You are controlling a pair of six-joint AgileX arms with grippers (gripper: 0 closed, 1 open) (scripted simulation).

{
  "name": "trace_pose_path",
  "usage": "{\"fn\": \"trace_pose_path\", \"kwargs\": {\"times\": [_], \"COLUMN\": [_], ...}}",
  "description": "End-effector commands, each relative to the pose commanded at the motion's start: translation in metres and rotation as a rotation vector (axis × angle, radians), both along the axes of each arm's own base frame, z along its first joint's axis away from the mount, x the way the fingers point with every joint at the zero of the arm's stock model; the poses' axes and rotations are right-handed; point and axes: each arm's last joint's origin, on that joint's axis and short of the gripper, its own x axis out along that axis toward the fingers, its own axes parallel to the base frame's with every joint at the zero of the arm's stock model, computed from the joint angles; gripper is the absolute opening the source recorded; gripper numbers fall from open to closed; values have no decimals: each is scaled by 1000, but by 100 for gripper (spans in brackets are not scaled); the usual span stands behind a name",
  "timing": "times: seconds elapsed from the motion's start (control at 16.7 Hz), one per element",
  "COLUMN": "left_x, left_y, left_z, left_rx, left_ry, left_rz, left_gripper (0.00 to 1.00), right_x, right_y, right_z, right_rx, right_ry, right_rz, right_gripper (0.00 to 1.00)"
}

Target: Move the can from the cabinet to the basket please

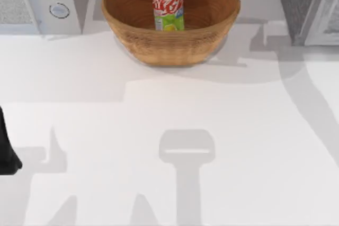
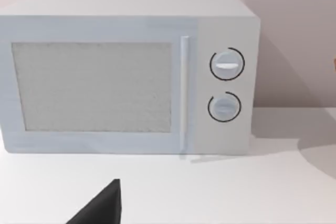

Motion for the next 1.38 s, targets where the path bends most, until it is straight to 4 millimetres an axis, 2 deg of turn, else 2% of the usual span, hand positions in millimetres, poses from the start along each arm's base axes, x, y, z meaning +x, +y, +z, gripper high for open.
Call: {"fn": "trace_pose_path", "kwargs": {"times": [0.12,0.3,0.48,0.72,0.9,1.08,1.26,1.38], "left_x": [0,0,0,0,0,0,0,0], "left_y": [0,0,0,0,0,0,0,0], "left_z": [0,0,0,0,0,0,0,0], "left_rx": [0,0,0,0,0,0,0,0], "left_ry": [0,0,0,0,0,0,0,0], "left_rz": [0,0,0,0,0,0,0,0], "left_gripper": [100,100,100,100,100,100,100,100], "right_x": [-18,-48,-77,-108,-120,-125,-125,-125], "right_y": [-11,-29,-45,-59,-65,-69,-71,-72], "right_z": [-18,-57,-110,-191,-250,-299,-330,-338], "right_rx": [-2,-6,-8,-8,-6,-5,-4,-4], "right_ry": [3,14,25,35,37,36,34,32], "right_rz": [3,5,4,3,3,5,7,8], "right_gripper": [100,100,100,100,100,100,100,100]}}
